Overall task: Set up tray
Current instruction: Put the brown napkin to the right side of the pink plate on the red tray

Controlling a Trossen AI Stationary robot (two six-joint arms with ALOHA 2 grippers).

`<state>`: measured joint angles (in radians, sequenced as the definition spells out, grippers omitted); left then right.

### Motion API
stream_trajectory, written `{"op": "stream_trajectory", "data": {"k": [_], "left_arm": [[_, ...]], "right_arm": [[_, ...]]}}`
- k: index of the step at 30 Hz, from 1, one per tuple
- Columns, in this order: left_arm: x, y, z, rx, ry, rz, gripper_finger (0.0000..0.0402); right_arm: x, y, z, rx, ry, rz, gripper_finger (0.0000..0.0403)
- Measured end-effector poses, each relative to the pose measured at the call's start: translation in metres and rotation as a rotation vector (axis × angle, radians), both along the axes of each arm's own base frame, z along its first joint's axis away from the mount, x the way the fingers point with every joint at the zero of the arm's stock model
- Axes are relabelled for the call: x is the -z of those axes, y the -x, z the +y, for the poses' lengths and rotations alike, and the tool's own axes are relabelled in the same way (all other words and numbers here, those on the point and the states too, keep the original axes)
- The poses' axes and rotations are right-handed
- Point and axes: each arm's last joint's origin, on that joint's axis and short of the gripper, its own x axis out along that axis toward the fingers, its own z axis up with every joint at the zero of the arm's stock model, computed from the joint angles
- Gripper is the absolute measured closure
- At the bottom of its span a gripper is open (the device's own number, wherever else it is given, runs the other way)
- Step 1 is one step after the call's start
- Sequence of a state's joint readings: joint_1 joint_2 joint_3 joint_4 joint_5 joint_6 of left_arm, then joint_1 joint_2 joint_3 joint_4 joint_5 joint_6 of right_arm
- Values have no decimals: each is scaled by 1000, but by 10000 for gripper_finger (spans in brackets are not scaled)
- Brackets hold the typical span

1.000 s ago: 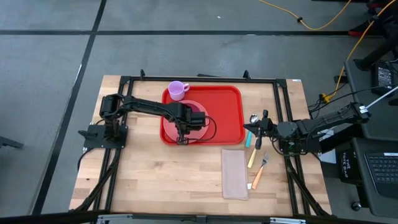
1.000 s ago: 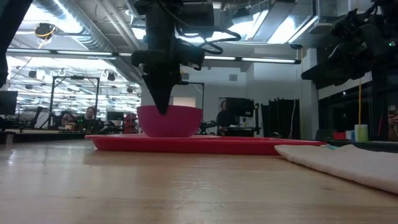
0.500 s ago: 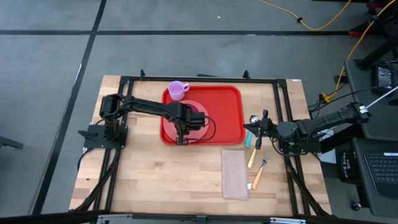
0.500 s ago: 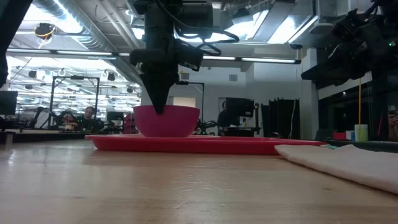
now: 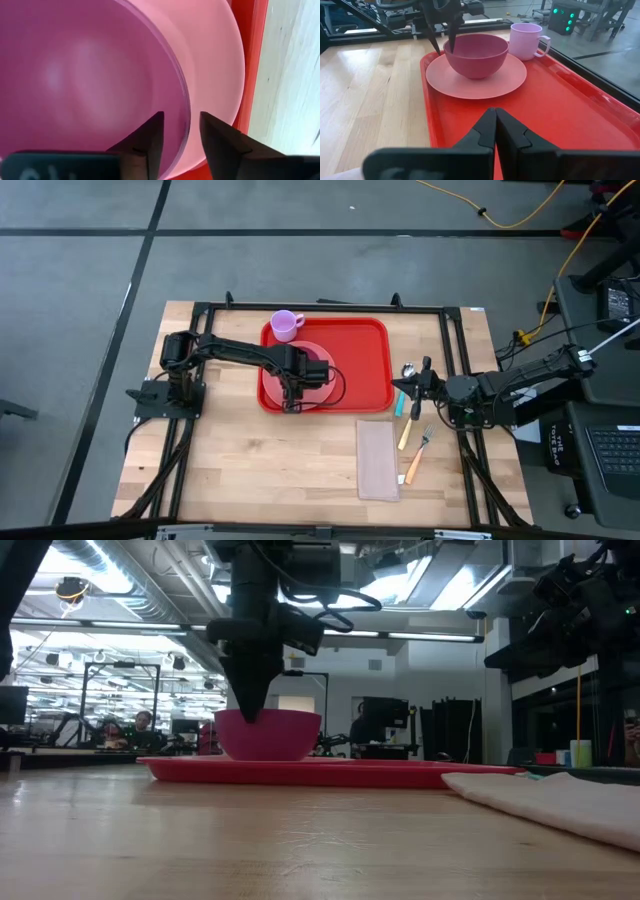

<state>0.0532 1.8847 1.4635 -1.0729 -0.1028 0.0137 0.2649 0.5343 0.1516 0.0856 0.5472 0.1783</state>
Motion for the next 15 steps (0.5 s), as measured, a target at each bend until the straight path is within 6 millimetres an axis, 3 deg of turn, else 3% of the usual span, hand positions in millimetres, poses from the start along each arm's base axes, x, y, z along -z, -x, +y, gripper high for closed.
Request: {"op": "stream_trajectory", "data": {"k": [8, 15], "left_arm": [[-1, 4, 0, 6, 1, 33, 230], [-16, 1, 0, 34, -2, 4, 211]], "right_arm": [[0, 0, 0, 0, 0, 0, 393], [0, 0, 0, 0, 0, 0, 393]]}}
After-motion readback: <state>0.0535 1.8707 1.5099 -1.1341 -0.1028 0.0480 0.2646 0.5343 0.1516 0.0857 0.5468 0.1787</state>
